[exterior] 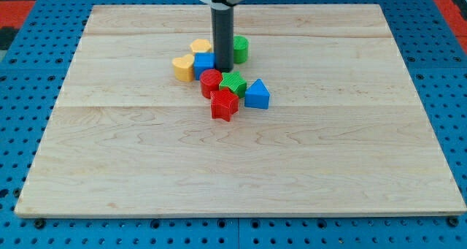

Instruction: Push the green circle into the green star and triangle

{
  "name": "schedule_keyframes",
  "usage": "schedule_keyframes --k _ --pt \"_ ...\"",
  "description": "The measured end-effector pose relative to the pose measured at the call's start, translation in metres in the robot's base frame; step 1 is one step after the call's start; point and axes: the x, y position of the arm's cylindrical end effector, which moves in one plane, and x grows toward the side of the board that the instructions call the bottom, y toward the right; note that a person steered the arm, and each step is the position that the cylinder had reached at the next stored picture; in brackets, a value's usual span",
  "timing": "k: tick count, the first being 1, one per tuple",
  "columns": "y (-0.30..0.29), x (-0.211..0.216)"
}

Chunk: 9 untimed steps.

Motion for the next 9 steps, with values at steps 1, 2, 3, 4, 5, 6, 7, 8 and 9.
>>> schedule_keyframes --k 1,2,3,4,5,6,7,8,9 --pt "-0.034 -0.008" --pt "-0.040 -0.008" --pt "-0.027 -0.045" --pt "0.009 -0.087" --pt "0.014 -0.087" --pt "0.022 -0.085" --pt "0.023 -0.069" --pt "0.023 -0.046" --pt "0.023 -0.025"
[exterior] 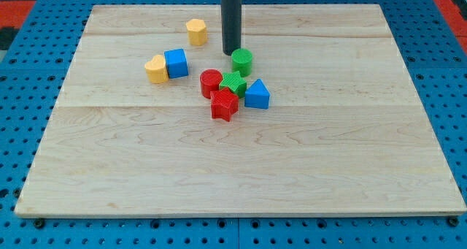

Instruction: Push the green circle into the green star and triangle

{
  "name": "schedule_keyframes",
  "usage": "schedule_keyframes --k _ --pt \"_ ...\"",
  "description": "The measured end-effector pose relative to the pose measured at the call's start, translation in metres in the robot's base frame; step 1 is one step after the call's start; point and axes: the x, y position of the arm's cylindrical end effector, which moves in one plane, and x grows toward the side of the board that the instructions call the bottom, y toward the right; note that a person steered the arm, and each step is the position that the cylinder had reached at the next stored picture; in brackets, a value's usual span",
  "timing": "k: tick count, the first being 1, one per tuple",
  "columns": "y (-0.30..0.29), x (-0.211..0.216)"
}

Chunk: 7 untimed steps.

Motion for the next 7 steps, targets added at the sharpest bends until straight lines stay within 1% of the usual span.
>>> schedule_keyframes --k 1,2,3,4,6,7 --pt "0.000 0.023" --pt "0.000 0.019" --pt "0.001 -0.031" --pt "0.037 -0.024" --pt "0.039 -0.021" --pt "0.052 0.019"
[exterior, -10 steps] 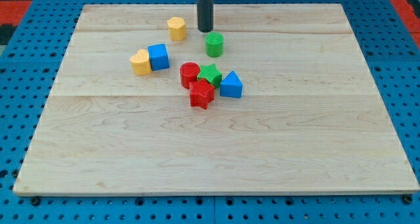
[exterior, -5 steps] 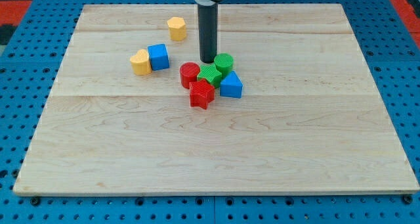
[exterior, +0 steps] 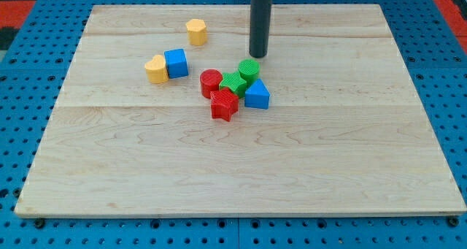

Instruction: Push the green circle into the green star and triangle

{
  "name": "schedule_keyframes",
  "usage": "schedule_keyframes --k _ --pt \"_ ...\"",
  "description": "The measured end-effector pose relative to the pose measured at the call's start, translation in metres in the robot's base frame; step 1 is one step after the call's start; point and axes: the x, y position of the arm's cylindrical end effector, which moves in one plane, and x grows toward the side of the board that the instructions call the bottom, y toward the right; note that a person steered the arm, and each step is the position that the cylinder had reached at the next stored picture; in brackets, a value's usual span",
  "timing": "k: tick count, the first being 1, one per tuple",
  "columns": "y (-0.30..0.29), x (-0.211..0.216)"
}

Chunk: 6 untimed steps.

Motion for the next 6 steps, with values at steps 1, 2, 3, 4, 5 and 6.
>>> schedule_keyframes --k 1,2,3,4,5,6 --pt "0.006 0.031" --pt "0.006 0.032" --pt "0.006 0.061" --pt "0.006 0.063" --pt "0.006 0.063" --pt "0.022 0.071"
